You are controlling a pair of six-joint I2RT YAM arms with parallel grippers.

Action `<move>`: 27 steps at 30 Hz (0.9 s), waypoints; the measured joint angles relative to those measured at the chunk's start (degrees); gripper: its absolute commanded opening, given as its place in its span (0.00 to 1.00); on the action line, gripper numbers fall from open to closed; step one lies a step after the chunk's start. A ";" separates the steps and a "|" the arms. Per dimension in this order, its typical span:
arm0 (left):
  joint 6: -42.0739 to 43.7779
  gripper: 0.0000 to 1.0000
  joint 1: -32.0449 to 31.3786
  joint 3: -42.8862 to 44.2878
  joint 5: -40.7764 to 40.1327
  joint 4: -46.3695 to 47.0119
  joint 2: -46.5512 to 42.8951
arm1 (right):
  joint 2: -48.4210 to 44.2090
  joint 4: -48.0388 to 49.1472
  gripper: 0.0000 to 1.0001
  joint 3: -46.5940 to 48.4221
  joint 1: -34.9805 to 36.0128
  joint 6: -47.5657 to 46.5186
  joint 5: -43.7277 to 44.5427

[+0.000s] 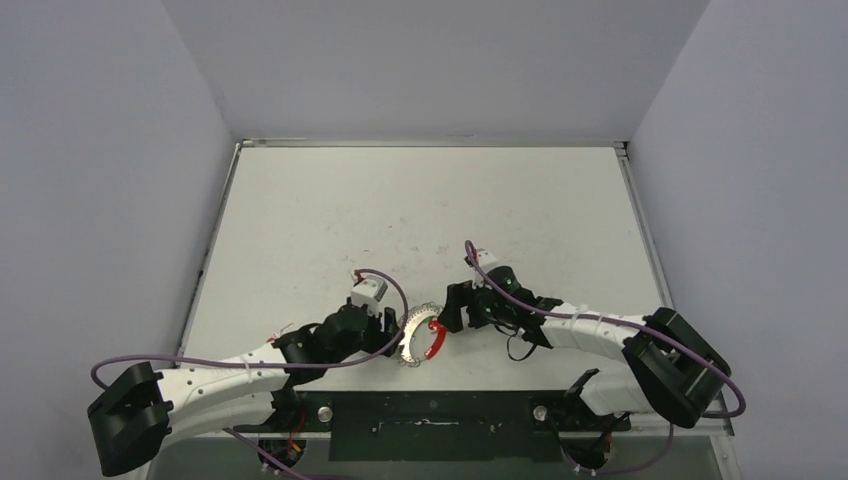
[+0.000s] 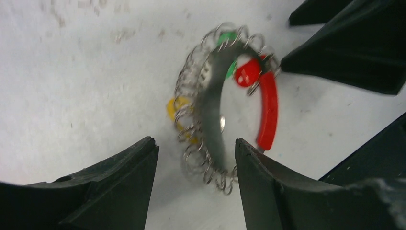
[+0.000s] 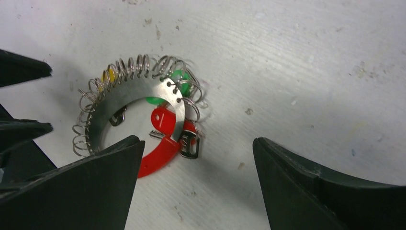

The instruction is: Put the keys on the keyring

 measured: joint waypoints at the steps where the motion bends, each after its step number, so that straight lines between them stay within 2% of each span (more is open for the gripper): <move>1: -2.34 0.57 0.00 -2.01 0.07 -1.03 -1.18 | 1.51 0.68 0.81 0.94 0.00 0.00 -0.61; 4: -8.13 0.53 0.00 -6.56 0.13 -3.80 -3.76 | 5.66 2.56 0.73 3.02 0.07 0.02 -2.45; 11: -13.68 0.41 0.00 -8.09 0.72 -3.43 -3.52 | 9.05 6.14 0.39 3.30 0.44 0.31 -6.49; 15: -13.90 0.31 0.02 -8.02 1.14 -0.61 -0.15 | 9.64 7.76 0.32 2.62 0.44 1.03 -7.87; 22: -11.98 0.05 0.61 -7.67 2.10 4.42 3.89 | 9.70 9.09 0.18 0.61 0.52 2.49 -9.44; 27: -7.80 0.01 2.73 -6.49 2.10 4.96 4.28 | 9.68 10.88 0.17 -1.05 1.11 4.35 -10.19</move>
